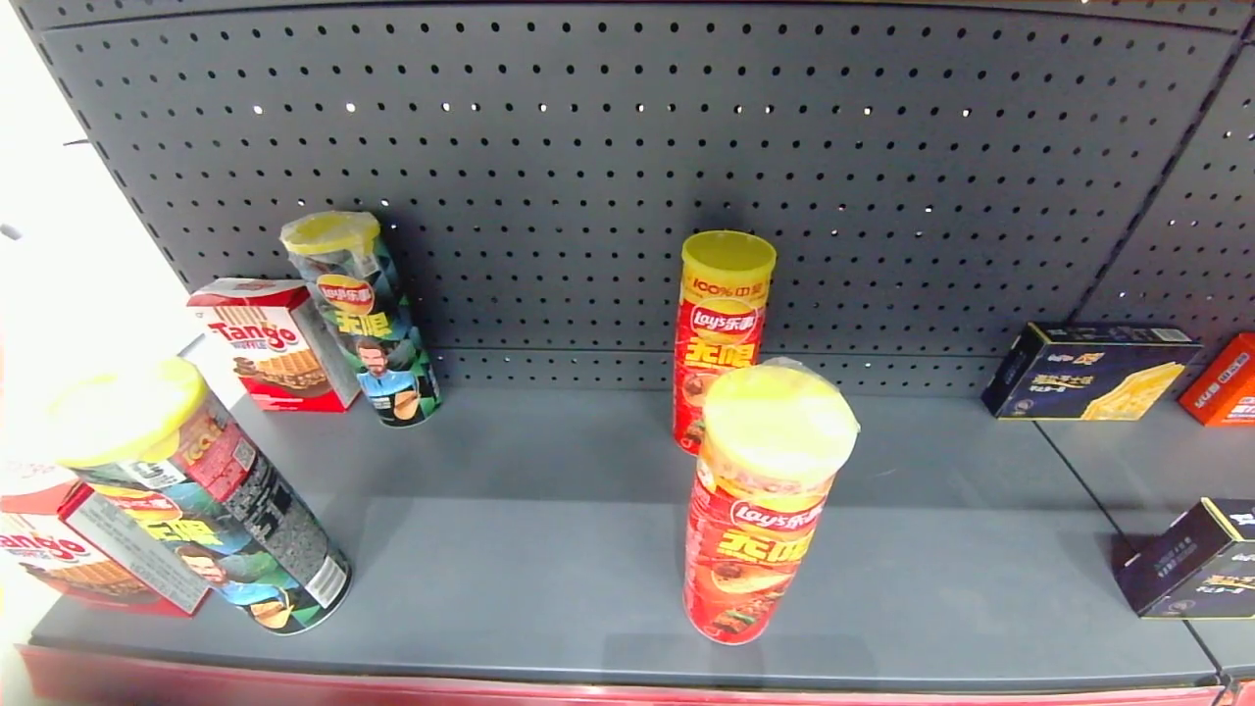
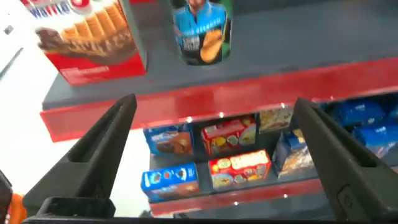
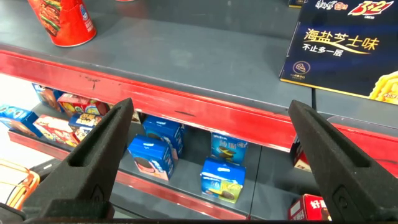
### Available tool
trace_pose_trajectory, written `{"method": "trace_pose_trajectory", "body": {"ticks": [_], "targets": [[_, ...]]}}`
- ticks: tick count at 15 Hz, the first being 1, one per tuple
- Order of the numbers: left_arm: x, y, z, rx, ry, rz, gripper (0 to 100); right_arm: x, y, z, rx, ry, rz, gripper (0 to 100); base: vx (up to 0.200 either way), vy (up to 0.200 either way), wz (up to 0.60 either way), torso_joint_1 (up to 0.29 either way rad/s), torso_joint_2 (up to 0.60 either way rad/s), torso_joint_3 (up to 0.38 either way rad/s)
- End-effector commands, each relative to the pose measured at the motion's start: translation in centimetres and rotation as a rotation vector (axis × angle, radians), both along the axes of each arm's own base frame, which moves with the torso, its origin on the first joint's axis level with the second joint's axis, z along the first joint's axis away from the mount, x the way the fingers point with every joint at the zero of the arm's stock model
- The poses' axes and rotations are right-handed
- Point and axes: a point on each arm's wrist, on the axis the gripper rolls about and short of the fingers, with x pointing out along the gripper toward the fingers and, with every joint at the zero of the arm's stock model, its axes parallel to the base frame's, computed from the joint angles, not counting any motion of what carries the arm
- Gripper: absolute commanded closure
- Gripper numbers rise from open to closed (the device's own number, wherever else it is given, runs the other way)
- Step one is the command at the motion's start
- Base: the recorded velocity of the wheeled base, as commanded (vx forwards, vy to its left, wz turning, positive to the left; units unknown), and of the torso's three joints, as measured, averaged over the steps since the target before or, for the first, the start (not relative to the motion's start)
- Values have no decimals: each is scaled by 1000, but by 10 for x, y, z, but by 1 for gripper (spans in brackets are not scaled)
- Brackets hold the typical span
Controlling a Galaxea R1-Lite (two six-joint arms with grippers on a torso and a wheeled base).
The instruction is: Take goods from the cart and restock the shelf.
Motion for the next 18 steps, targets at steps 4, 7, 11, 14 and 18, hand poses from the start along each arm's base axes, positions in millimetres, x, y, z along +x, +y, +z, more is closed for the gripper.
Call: {"method": "trace_pose_trajectory", "body": {"ticks": [4,7,11,14,18], "targets": [[-3,0,-1,-53,-32,5,0,0,0,0,-1,1,1,0,0,0,0,0,0,0],[-3,3,-1,-69,-33,123,0,0,0,0,-1,1,1,0,0,0,0,0,0,0],[-3,3,-1,-34,-38,119,0,0,0,0,-7,-3,6,0,0,0,0,0,0,0],[-3,3,-1,-20,-39,116,0,1,0,12,-13,-9,-30,0,0,0,0,0,0,0],[-3,3,-1,-14,-40,107,0,38,12,124,-20,51,18,0,0,0,0,0,0,0]]}}
